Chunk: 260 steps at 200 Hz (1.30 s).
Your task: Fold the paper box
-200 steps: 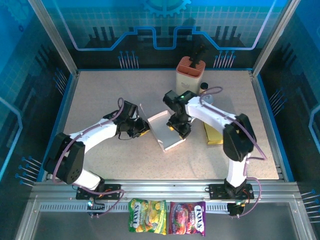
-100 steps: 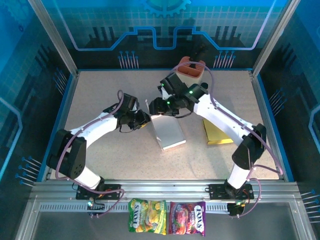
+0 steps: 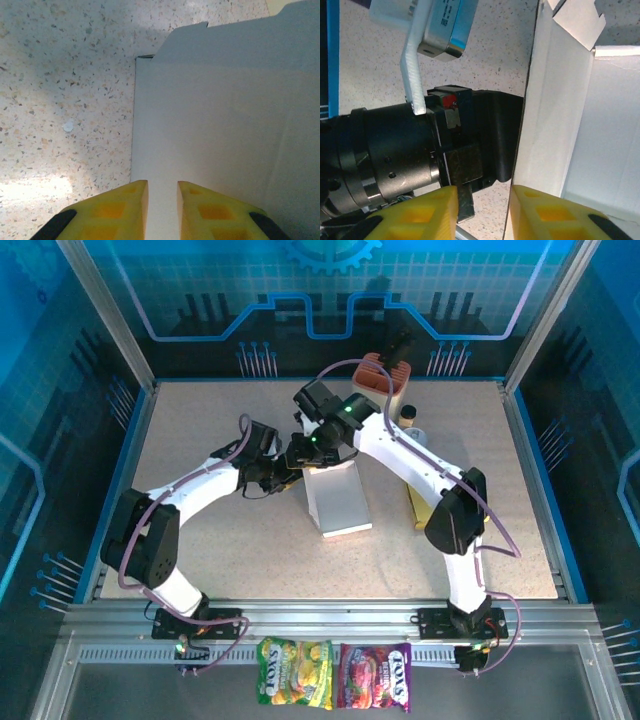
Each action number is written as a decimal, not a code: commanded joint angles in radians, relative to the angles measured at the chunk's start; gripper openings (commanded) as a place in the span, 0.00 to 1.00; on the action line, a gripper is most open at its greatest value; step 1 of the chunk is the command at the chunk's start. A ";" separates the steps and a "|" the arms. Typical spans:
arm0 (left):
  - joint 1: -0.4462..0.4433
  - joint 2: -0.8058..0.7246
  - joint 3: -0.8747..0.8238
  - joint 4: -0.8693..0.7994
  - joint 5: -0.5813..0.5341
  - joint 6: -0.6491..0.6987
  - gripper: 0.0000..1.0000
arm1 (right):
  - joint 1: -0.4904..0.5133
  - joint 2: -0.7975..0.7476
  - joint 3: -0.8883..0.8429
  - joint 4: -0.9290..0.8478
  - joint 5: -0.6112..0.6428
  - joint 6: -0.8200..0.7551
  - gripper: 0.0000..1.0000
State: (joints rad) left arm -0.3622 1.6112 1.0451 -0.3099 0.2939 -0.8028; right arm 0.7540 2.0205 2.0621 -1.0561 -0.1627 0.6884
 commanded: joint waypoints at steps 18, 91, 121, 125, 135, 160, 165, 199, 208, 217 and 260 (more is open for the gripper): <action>0.003 -0.019 0.060 -0.064 0.006 0.063 0.23 | 0.010 0.043 0.064 -0.064 0.074 0.082 0.13; 0.003 -0.223 0.093 -0.309 -0.171 0.201 0.33 | 0.011 -0.074 0.018 -0.007 0.401 0.600 0.00; 0.003 -0.314 0.070 -0.376 -0.159 0.245 0.33 | 0.009 -0.011 0.145 -0.162 0.531 0.845 0.00; 0.003 -0.328 0.064 -0.382 -0.156 0.249 0.33 | 0.008 0.000 0.164 -0.182 0.541 0.870 0.00; 0.003 -0.362 0.052 -0.400 -0.150 0.262 0.33 | 0.000 0.021 0.185 -0.184 0.536 0.900 0.00; 0.004 -0.417 0.042 -0.470 -0.120 0.281 0.33 | -0.013 0.037 0.194 -0.071 0.511 0.815 0.00; 0.003 -0.425 0.040 -0.486 -0.111 0.278 0.33 | -0.013 0.041 0.206 -0.062 0.519 0.779 0.03; -0.012 -0.512 -0.018 -0.548 -0.060 0.203 0.33 | -0.010 0.058 0.268 -0.070 0.437 0.460 0.37; -0.013 -0.538 -0.037 -0.559 -0.059 0.188 0.32 | -0.007 0.066 0.273 -0.087 0.377 0.373 0.44; -0.015 -0.559 -0.053 -0.567 -0.067 0.179 0.32 | -0.001 0.074 0.280 -0.128 0.322 0.322 0.48; -0.015 -0.568 -0.067 -0.553 -0.094 0.164 0.32 | 0.035 0.088 0.239 -0.190 0.195 0.228 0.60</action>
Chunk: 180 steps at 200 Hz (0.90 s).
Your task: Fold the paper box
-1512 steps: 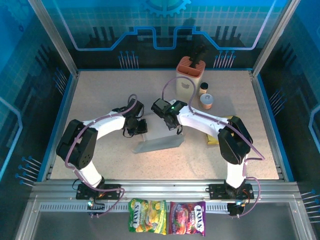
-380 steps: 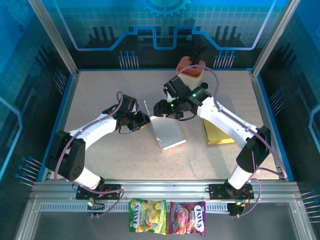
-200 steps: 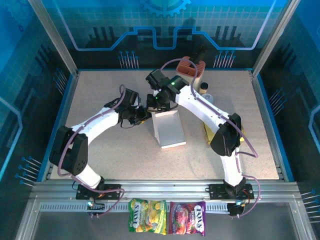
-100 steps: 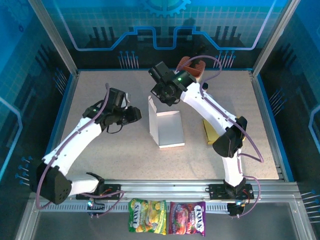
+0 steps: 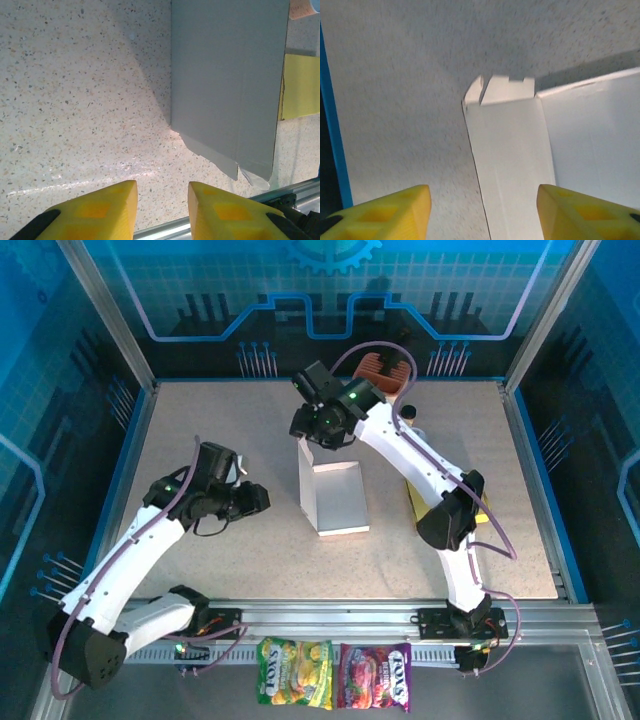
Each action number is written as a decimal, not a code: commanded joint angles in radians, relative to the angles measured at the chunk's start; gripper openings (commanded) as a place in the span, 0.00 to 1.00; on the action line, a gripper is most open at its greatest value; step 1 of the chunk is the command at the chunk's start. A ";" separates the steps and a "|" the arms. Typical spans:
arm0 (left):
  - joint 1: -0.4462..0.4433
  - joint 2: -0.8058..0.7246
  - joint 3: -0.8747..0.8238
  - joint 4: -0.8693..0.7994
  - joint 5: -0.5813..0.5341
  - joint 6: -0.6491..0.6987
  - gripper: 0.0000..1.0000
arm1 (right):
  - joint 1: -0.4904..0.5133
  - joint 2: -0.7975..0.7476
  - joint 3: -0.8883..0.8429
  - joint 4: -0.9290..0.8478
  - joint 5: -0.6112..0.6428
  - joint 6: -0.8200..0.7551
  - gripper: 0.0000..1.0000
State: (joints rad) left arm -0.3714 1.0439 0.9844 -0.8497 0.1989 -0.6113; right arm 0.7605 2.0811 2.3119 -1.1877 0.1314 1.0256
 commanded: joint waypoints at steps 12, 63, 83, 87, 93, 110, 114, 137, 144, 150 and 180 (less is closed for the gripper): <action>-0.006 0.005 -0.003 0.000 -0.005 -0.028 0.32 | 0.036 0.045 -0.009 -0.058 -0.113 -0.110 0.60; -0.006 -0.094 -0.002 0.125 0.036 0.032 0.32 | 0.049 0.118 0.017 -0.067 -0.121 -0.087 0.49; -0.005 -0.192 -0.019 0.143 0.007 0.049 0.31 | 0.055 0.134 0.032 -0.057 -0.111 -0.071 0.45; -0.006 -0.213 -0.023 0.144 0.000 0.052 0.31 | 0.055 0.137 0.033 -0.056 -0.110 -0.068 0.45; -0.006 -0.242 -0.032 0.140 -0.010 0.054 0.31 | 0.057 0.141 0.032 -0.059 -0.107 -0.059 0.44; -0.006 -0.315 -0.050 0.122 -0.029 0.056 0.31 | 0.059 0.143 0.022 -0.052 -0.103 -0.036 0.40; -0.006 -0.328 -0.055 0.117 -0.029 0.055 0.31 | 0.059 0.143 0.018 -0.048 -0.101 -0.031 0.39; -0.006 -0.368 -0.074 0.088 -0.020 0.035 0.30 | 0.061 0.131 -0.016 -0.022 -0.089 0.007 0.30; -0.005 -0.372 -0.079 0.083 -0.016 0.028 0.30 | 0.062 0.122 -0.028 -0.013 -0.082 0.022 0.27; -0.005 -0.373 -0.081 0.080 -0.014 0.023 0.30 | 0.062 0.115 -0.040 -0.005 -0.073 0.037 0.21; -0.006 -0.363 -0.082 0.088 0.002 0.027 0.30 | 0.061 0.068 -0.099 0.041 -0.016 0.127 0.00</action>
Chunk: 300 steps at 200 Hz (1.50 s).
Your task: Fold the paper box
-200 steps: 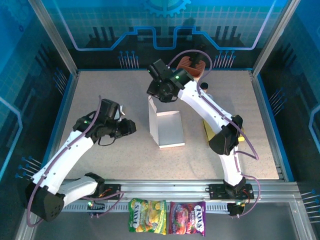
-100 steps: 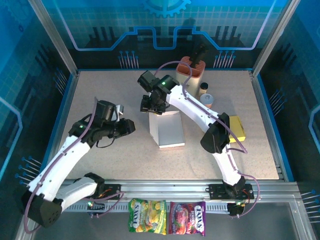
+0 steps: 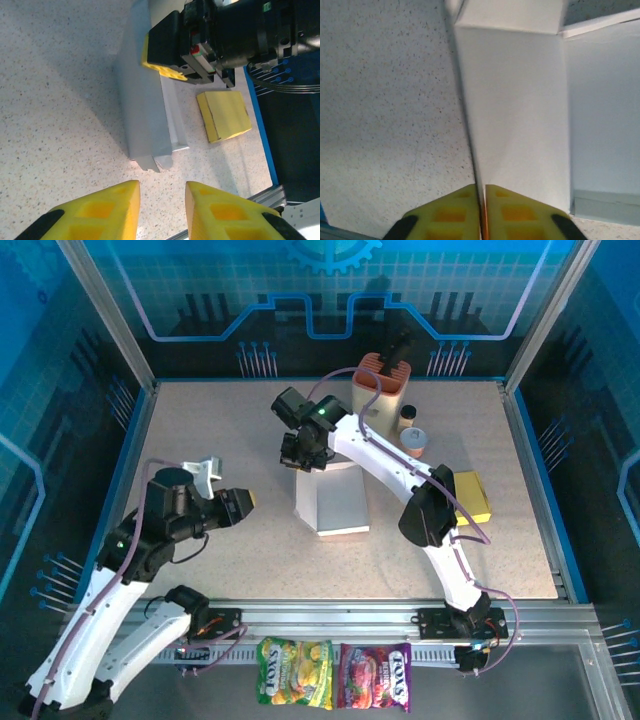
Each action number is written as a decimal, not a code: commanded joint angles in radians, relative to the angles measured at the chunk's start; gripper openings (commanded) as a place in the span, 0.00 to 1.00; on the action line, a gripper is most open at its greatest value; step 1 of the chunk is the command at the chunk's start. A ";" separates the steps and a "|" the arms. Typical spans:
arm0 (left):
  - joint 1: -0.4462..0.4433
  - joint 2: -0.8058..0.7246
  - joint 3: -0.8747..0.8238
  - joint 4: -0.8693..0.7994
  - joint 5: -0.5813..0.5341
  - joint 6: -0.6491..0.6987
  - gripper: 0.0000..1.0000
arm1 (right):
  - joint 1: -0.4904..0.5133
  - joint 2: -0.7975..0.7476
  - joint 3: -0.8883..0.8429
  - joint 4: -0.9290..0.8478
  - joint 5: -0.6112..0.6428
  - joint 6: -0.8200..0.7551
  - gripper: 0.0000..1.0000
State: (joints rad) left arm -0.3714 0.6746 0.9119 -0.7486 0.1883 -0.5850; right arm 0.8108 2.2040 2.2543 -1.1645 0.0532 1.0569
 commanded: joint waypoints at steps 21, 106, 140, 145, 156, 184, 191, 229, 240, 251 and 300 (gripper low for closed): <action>-0.005 0.027 0.001 -0.008 0.029 0.014 0.30 | 0.010 -0.068 -0.033 0.005 0.117 0.160 0.00; -0.005 0.065 -0.007 0.012 0.086 0.012 0.29 | -0.047 -0.095 0.009 -0.116 0.299 0.818 0.00; -0.005 0.075 -0.019 -0.006 0.110 0.020 0.29 | -0.122 0.009 0.173 -0.264 0.244 1.050 0.00; -0.006 0.077 -0.022 -0.005 0.114 0.021 0.29 | -0.131 0.020 0.186 -0.269 0.233 1.068 0.00; -0.005 0.081 -0.027 -0.006 0.121 0.020 0.30 | -0.146 0.034 0.201 -0.270 0.229 1.101 0.00; -0.006 0.115 -0.039 -0.005 0.123 0.029 0.31 | -0.153 0.038 0.196 -0.243 0.235 1.141 0.05; -0.005 0.134 -0.040 -0.005 0.125 0.035 0.32 | -0.153 0.039 0.191 -0.236 0.233 1.134 0.12; 0.002 0.274 0.003 0.018 0.129 0.073 0.33 | -0.155 -0.031 0.051 -0.076 0.249 0.948 0.33; 0.006 0.314 0.024 0.031 0.131 0.087 0.34 | -0.158 -0.060 0.015 -0.038 0.277 0.859 0.39; 0.013 0.351 0.046 0.040 0.126 0.103 0.35 | -0.167 -0.105 -0.025 0.031 0.310 0.707 0.43; 0.104 0.533 0.123 0.091 0.206 0.176 0.46 | -0.301 -0.571 -0.732 0.806 0.104 -0.258 0.47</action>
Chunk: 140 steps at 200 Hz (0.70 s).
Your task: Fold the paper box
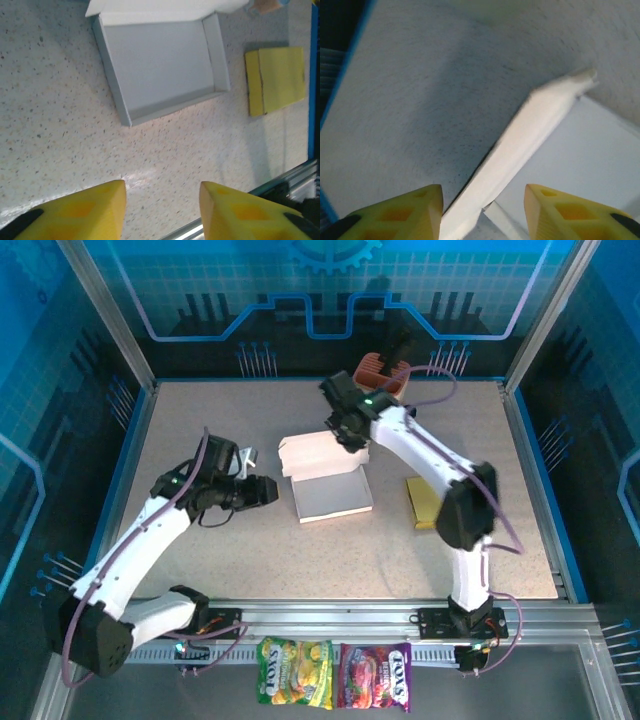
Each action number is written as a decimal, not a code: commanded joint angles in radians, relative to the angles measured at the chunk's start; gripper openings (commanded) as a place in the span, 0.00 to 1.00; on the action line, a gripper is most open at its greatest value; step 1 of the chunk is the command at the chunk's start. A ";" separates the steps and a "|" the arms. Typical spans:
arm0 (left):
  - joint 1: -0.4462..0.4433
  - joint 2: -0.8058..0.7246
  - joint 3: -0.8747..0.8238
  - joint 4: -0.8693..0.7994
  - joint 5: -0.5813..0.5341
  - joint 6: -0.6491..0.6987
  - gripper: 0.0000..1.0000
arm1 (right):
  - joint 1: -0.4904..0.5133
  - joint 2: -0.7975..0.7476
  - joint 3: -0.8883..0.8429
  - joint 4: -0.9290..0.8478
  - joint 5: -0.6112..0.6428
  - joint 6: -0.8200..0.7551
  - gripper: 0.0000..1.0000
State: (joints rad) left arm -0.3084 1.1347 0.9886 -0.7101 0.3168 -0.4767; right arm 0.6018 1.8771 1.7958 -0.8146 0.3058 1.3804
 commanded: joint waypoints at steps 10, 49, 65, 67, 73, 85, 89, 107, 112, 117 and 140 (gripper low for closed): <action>0.045 0.110 0.062 0.070 0.081 0.099 0.46 | -0.149 -0.344 -0.417 0.591 -0.313 -0.729 0.47; 0.076 0.252 0.157 0.087 0.047 0.224 0.46 | -0.339 -0.492 -0.672 0.578 -0.713 -1.175 0.38; 0.101 0.304 0.201 0.081 0.033 0.259 0.46 | -0.378 -0.477 -0.690 0.523 -0.748 -1.280 0.39; 0.107 0.310 0.207 0.081 0.034 0.261 0.46 | -0.384 -0.472 -0.692 0.520 -0.753 -1.289 0.39; 0.118 0.327 0.218 0.080 0.037 0.267 0.46 | -0.395 -0.460 -0.695 0.516 -0.766 -1.316 0.41; 0.137 0.355 0.234 0.082 0.047 0.283 0.46 | -0.415 -0.426 -0.693 0.518 -0.813 -1.360 0.44; 0.141 0.362 0.239 0.085 0.050 0.289 0.46 | -0.420 -0.415 -0.691 0.519 -0.825 -1.377 0.45; 0.146 0.382 0.244 0.096 0.068 0.336 0.46 | -0.422 -0.363 -0.669 0.524 -0.827 -1.428 0.48; 0.146 0.387 0.243 0.103 0.080 0.350 0.46 | -0.421 -0.349 -0.663 0.530 -0.825 -1.433 0.48; 0.145 0.391 0.241 0.113 0.088 0.359 0.46 | -0.422 -0.333 -0.657 0.534 -0.824 -1.437 0.48; 0.146 0.411 0.221 0.171 0.121 0.379 0.46 | -0.428 -0.266 -0.606 0.511 -0.851 -1.444 0.49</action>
State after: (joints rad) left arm -0.1646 1.5261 1.2049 -0.6022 0.3759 -0.1688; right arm 0.1886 1.5589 1.1252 -0.3023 -0.4740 0.0223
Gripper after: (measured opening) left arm 0.457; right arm 0.486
